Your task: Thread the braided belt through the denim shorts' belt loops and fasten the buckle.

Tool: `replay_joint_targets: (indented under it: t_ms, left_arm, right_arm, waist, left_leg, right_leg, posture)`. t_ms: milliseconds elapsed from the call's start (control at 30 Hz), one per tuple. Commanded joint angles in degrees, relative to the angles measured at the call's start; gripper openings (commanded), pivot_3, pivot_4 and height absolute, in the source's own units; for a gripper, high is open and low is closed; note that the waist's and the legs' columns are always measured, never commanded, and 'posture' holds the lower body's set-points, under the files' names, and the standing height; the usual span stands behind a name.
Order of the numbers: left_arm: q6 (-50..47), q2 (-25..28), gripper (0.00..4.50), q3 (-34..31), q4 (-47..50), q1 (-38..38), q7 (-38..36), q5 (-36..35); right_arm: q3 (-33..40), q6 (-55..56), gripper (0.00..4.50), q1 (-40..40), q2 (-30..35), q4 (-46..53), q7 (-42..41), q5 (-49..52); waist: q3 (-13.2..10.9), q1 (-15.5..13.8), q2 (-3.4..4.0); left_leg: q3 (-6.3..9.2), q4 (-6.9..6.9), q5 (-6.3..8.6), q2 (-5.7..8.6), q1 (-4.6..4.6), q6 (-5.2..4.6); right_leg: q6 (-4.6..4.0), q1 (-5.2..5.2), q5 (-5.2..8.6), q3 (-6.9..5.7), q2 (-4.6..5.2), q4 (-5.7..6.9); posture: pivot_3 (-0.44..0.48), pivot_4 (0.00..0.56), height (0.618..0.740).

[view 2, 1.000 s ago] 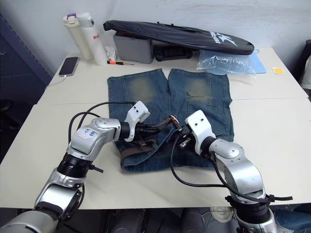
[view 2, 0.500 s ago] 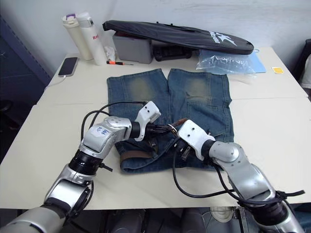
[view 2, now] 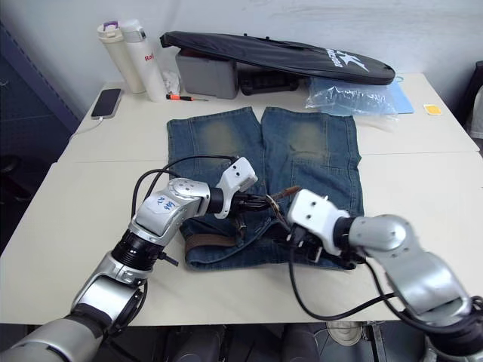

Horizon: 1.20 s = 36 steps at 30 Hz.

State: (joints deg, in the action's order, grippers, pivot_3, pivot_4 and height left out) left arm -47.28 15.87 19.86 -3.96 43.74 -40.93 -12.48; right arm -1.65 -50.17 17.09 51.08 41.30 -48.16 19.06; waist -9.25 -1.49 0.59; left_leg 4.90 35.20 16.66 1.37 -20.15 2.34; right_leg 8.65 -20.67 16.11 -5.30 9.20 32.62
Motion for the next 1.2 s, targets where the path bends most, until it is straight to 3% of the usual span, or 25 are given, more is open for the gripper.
replay_joint_targets:
  t_ms: [33, 333, 567, 667, 900, 933, 1033, 1100, 1167, 1200]
  left_arm:
    - [1.0, -0.3, 0.00, -0.3, 1.1, 0.8, -0.4, 0.3]
    - [1.6, -0.5, 0.00, 0.8, 4.0, 0.5, -1.7, 0.0]
    - [3.4, 0.3, 0.00, 1.4, 4.0, 1.4, -3.2, 0.5]
    - [3.7, 0.3, 0.00, 1.3, 3.8, 1.6, -3.6, 0.6]
    - [3.7, 0.5, 0.00, 0.5, 3.4, 2.2, -4.6, 0.3]
    - [3.8, 0.8, 0.00, 0.3, 3.5, 2.3, -5.3, -0.1]
    - [2.9, 1.1, 0.00, -1.9, 2.8, 2.9, -5.5, -1.1]
    - [1.5, 3.4, 0.90, -3.3, 3.3, 3.2, -8.6, -2.9]
    - [0.5, 6.5, 1.46, -4.8, 3.2, 3.6, -11.8, -4.4]
    - [0.5, 8.2, 2.01, -5.6, 2.6, 3.9, -13.1, -4.8]
  right_arm:
    - [5.1, 2.0, 4.44, 3.5, 3.4, -0.8, -3.6, 2.8]
    - [-5.8, 16.5, 4.44, 12.0, 4.9, -15.3, -4.1, -8.6]
    - [-9.7, 23.0, 4.44, 14.9, 3.9, -22.3, -7.9, -11.8]
    - [-9.5, 23.5, 3.66, 15.6, 2.4, -23.5, -9.1, -10.7]
    - [-9.6, 23.3, 0.31, 15.9, 1.4, -23.7, -10.6, -11.0]
    - [-9.5, 23.3, 0.08, 15.9, 1.3, -23.7, -10.7, -11.1]
    - [-9.6, 24.0, 0.08, 15.8, 1.5, -23.8, -11.0, -11.9]
    - [-9.7, 25.1, 0.00, 15.5, 2.0, -23.7, -10.9, -13.0]
    - [-9.7, 27.0, 0.00, 15.0, 2.5, -24.1, -10.8, -14.0]
    - [-9.5, 28.0, 0.00, 14.9, 2.6, -24.3, -10.8, -14.5]
  waist:
    - [0.0, 0.0, 0.00]
    - [0.0, 0.0, 0.02]
    - [0.0, 0.0, 0.03]
    - [0.0, 0.0, 0.03]
    - [0.0, 0.0, 0.03]
    - [0.0, 0.0, 0.04]
    - [0.0, 0.1, 0.05]
    - [0.0, 0.1, 0.04]
    - [0.0, 0.1, 0.05]
    - [0.0, 0.2, 0.05]
  left_leg:
    - [-0.01, 0.00, 0.00, 0.00, 0.00, 0.00]
    - [-0.09, -0.01, 0.01, 0.00, -0.01, -0.02]
    - [-0.14, 0.00, 0.01, 0.00, -0.02, -0.02]
    - [-0.15, 0.02, 0.01, 0.00, -0.01, -0.01]
    - [-0.17, 0.03, 0.01, 0.00, -0.01, -0.01]
    - [-0.16, 0.02, 0.01, -0.01, -0.01, -0.01]
    - [-0.19, 0.03, 0.01, -0.01, 0.00, -0.01]
    - [-0.19, 0.04, 0.01, -0.01, 0.00, -0.01]
    - [-0.19, 0.04, 0.01, -0.02, 0.00, -0.01]
    - [-0.20, 0.04, 0.01, -0.02, 0.00, -0.01]
  right_leg:
    - [0.01, 0.00, 0.00, 0.01, 0.00, -0.01]
    - [0.04, -0.01, -0.04, 0.07, 0.00, -0.09]
    - [0.06, -0.01, -0.05, 0.08, 0.00, -0.12]
    - [0.05, 0.00, -0.05, 0.07, 0.00, -0.11]
    - [0.06, 0.00, -0.06, 0.08, 0.00, -0.11]
    - [0.06, 0.00, -0.06, 0.07, 0.00, -0.10]
    - [0.06, 0.00, -0.06, 0.09, 0.00, -0.09]
    - [0.06, 0.00, -0.07, 0.10, 0.00, -0.08]
    - [0.06, -0.01, -0.07, 0.10, 0.00, -0.08]
    - [0.06, -0.03, -0.07, 0.11, 0.00, -0.06]
  posture:
    - [0.000, 0.150, 0.740]
    - [0.000, 0.150, 0.740]
    - [0.000, 0.150, 0.740]
    - [0.000, 0.150, 0.740]
    - [0.000, 0.150, 0.740]
    - [0.000, 0.150, 0.740]
    - [0.000, 0.150, 0.740]
    - [0.000, 0.150, 0.740]
    - [0.000, 0.150, 0.740]
    - [0.000, 0.150, 0.740]
